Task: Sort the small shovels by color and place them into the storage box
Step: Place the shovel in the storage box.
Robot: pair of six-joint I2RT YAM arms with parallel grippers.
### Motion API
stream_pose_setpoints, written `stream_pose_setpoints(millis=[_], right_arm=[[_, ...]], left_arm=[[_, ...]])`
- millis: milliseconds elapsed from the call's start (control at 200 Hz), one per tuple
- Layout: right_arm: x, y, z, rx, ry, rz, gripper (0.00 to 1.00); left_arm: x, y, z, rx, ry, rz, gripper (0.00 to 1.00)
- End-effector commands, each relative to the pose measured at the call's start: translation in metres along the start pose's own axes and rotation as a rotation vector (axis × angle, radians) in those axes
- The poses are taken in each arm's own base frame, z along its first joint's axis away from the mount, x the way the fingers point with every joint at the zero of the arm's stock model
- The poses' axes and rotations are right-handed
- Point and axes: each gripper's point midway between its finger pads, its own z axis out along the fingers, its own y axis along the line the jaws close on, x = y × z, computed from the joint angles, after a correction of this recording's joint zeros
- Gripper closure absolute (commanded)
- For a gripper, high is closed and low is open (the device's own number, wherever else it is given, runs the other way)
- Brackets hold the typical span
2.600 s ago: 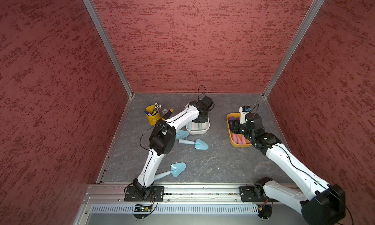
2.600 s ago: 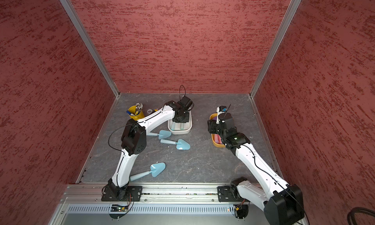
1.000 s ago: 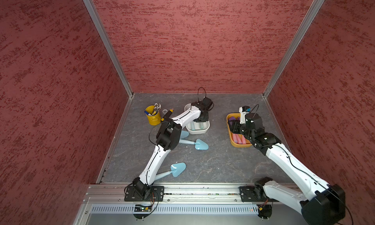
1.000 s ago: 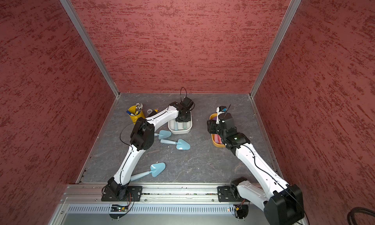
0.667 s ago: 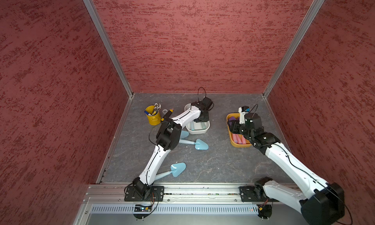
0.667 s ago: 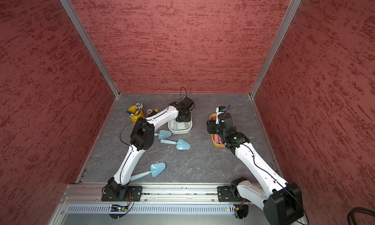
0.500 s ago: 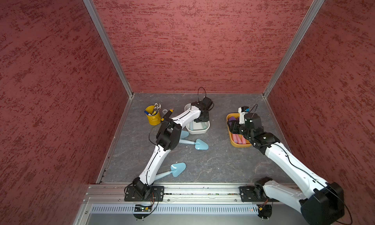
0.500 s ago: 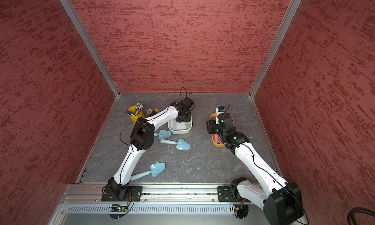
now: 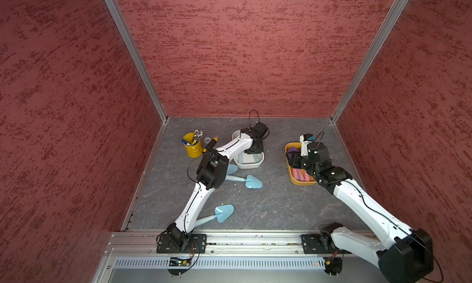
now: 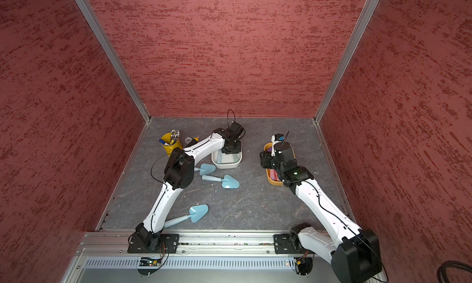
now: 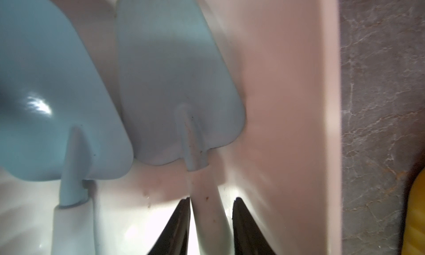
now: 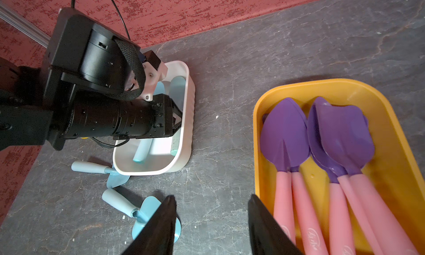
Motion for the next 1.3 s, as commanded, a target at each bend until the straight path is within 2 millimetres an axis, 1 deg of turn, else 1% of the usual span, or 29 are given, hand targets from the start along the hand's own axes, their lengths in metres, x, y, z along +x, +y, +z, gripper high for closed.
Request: stream_pose_setpoints(millis=[0,281,471,596,792,857,977,1122,1197,1293], right_arm=[[0.000,0.001,0.002,-0.014,-0.004,0.008,0.47],[-0.001,0.002,0.002,-0.017,-0.007,0.009,0.47],[-0.002,0.003,0.003,-0.020,-0.007,0.009,0.47],[-0.002,0.003,0.004,-0.022,-0.006,0.011,0.47],[-0.004,0.005,0.004,-0.029,-0.005,0.006,0.47],[-0.005,0.008,0.005,-0.038,-0.001,-0.002,0.47],[-0.008,0.014,0.007,-0.054,0.015,-0.019,0.47],[-0.015,0.022,0.009,-0.081,0.023,-0.045,0.47],[-0.019,0.027,0.010,-0.098,0.026,-0.058,0.47],[-0.022,0.034,0.013,-0.120,0.037,-0.070,0.47]], left_arm=[[-0.002,-0.002,0.003,-0.002,-0.013,0.013,0.69],[0.001,-0.001,0.005,-0.005,-0.007,0.024,0.75],[0.001,0.000,0.005,-0.016,-0.012,0.037,0.76],[0.000,-0.001,0.003,-0.015,-0.016,0.042,0.75],[-0.003,-0.004,-0.003,-0.013,-0.033,0.053,0.69],[-0.006,-0.005,-0.010,-0.009,-0.045,0.060,0.67],[-0.013,-0.009,-0.028,0.007,-0.075,0.081,0.62],[-0.024,-0.011,-0.062,0.038,-0.127,0.108,0.56],[-0.025,-0.010,-0.081,0.055,-0.146,0.131,0.54],[-0.024,-0.004,-0.106,0.074,-0.172,0.163,0.51]])
